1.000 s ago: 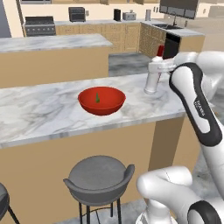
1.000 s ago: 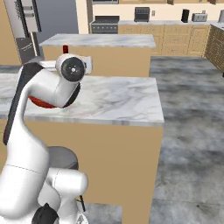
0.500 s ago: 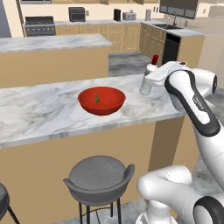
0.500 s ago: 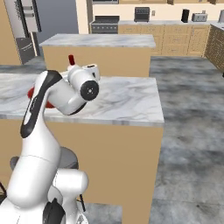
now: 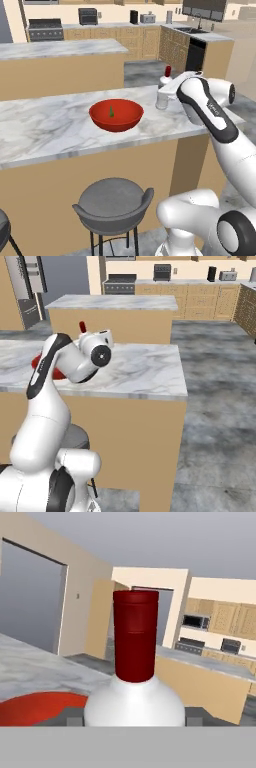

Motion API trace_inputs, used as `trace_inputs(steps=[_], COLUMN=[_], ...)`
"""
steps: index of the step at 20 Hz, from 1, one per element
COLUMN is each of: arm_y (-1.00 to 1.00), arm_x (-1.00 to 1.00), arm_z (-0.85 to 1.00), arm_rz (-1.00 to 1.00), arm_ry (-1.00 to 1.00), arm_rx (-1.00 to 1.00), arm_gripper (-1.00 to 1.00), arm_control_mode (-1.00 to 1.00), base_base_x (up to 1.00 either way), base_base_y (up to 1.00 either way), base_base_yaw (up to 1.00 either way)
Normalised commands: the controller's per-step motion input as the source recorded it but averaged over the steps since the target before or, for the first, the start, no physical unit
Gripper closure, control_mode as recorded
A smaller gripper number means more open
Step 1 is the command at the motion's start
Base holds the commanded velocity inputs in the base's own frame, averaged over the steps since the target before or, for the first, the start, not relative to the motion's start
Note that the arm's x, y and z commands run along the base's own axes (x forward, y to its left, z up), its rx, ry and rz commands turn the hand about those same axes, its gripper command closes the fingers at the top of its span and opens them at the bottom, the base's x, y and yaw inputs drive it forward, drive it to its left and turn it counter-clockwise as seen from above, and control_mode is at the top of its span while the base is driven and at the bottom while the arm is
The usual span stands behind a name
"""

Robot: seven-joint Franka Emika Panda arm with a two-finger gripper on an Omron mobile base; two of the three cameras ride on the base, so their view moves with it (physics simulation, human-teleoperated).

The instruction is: There is a bowl on the dining counter. Grab a lemon wedge from the fridge and place it in the bowl. Then get the liquor bottle and glass cup from the cabinet and place them next to the bowl.

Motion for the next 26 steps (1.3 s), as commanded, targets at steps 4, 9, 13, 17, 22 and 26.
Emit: trace_inputs(steps=[4, 9, 13, 17, 22, 26], arm_y=[0.0, 0.03, 0.08, 0.06, 0.09, 0.05], arm_x=[0.28, 0.21, 0.1, 0.0, 0.11, 0.31], arm_z=[-0.13, -0.16, -0.23, -0.28, -0.27, -0.18], arm_rz=[0.05, 0.09, 0.15, 0.17, 0.13, 0.09], arm_ry=[0.17, 0.1, -0.05, -0.11, -0.01, 0.0], arm_rx=[0.0, 0.0, 0.0, 0.0, 0.0, 0.0], arm_gripper=[1.0, 1.0, 1.0, 1.0, 1.0, 1.0], arm_control_mode=[-1.0, -1.0, -1.0, -1.0, -1.0, -1.0], base_base_x=[0.0, 0.0, 0.0, 0.0, 0.0, 0.0], base_base_y=[0.0, 0.0, 0.0, 0.0, 0.0, 0.0], base_base_yaw=[0.0, 0.0, 0.0, 0.0, 0.0, 0.0])
